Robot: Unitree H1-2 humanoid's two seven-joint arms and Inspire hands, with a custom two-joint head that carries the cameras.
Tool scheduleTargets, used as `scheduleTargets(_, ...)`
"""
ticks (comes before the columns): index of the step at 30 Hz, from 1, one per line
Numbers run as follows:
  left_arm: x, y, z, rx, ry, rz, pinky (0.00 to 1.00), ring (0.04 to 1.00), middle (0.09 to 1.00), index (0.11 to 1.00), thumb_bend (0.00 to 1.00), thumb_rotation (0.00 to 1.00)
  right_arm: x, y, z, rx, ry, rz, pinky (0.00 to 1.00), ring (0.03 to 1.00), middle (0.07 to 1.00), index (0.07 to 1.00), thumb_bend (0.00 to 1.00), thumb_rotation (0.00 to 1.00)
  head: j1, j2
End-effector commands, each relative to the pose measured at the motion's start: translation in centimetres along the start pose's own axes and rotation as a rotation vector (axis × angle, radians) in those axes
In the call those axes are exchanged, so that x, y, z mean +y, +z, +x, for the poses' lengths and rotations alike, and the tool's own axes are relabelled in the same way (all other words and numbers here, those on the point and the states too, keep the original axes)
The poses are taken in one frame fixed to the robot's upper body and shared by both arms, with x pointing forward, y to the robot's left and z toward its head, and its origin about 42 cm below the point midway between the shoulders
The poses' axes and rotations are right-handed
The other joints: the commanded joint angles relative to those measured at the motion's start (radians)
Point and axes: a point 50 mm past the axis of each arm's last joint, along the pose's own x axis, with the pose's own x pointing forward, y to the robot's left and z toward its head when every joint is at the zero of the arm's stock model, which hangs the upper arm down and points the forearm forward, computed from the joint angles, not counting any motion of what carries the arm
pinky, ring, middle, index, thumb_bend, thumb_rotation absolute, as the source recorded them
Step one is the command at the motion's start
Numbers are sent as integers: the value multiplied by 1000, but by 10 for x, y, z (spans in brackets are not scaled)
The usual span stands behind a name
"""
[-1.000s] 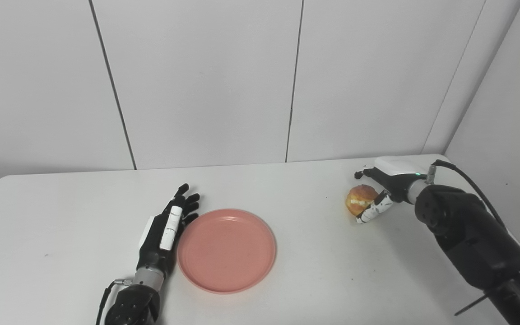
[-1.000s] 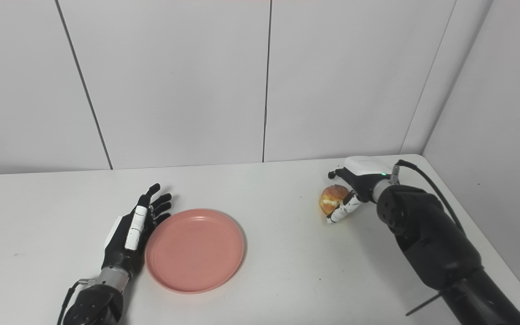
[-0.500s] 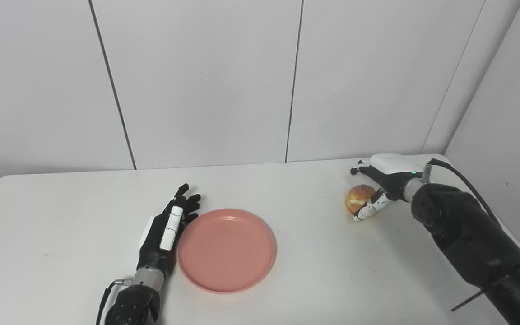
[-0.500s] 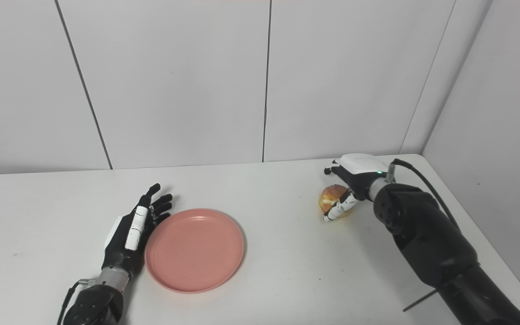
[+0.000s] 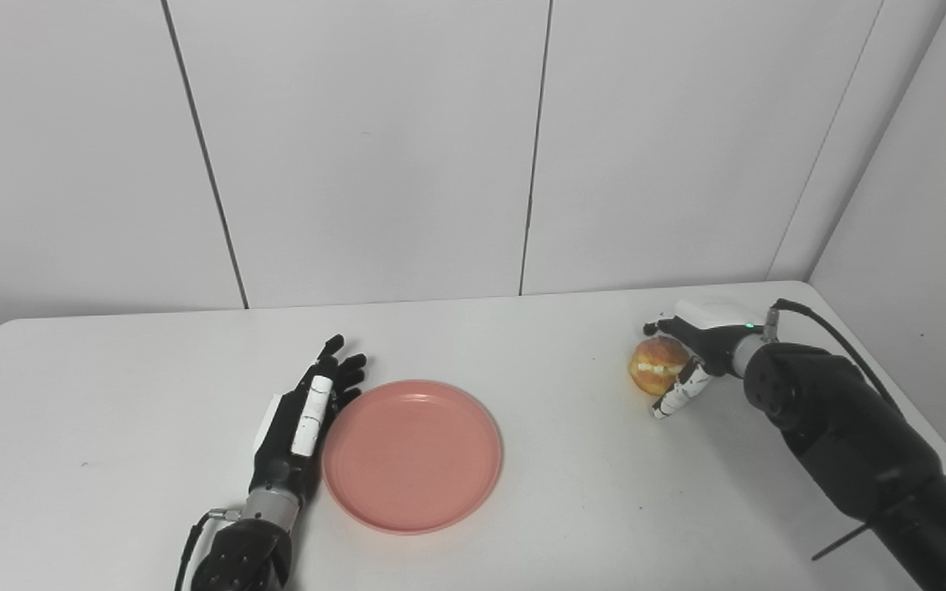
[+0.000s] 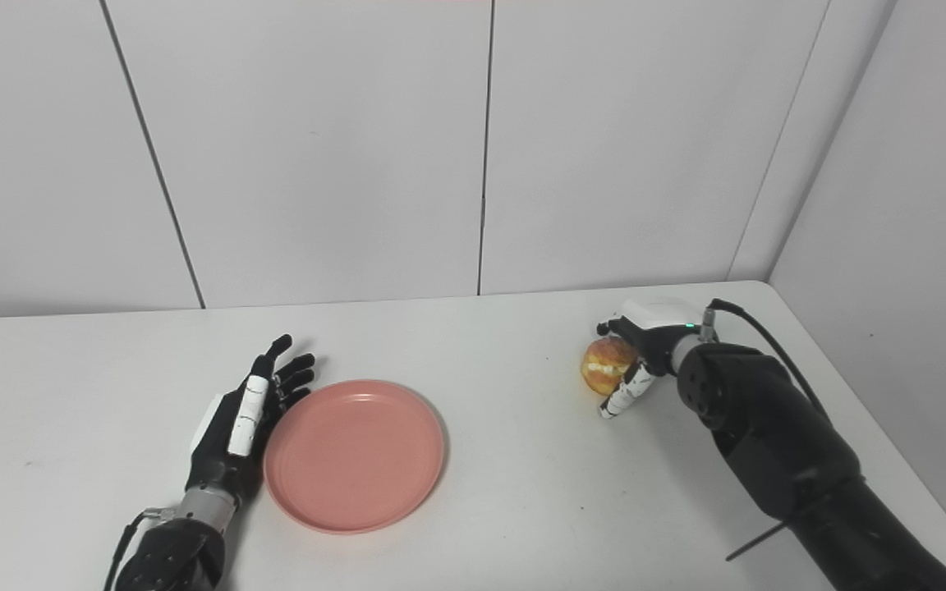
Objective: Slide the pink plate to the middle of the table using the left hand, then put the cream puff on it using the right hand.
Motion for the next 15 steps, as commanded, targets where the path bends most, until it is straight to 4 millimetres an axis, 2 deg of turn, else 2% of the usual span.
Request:
scheduleTargets(1, -8, 1, 0, 2, -27, -11, 855, 863, 853, 907, 841, 936, -31, 0, -2, -16, -101, -1, 762, 909, 938, 862, 1000, 298, 1, 2)
scheduleTargets(6, -8, 1, 0, 4, -28, -12, 841, 860, 853, 910, 842, 937, -24, 0, 1, -23, -104, 2, 705, 902, 938, 860, 1000, 309, 1, 2)
scheduleTargets(15, -8, 1, -1, 6, -30, -11, 845, 858, 855, 911, 845, 934, -19, -1, 4, -24, -110, 14, 692, 893, 923, 848, 1000, 298, 5, 4)
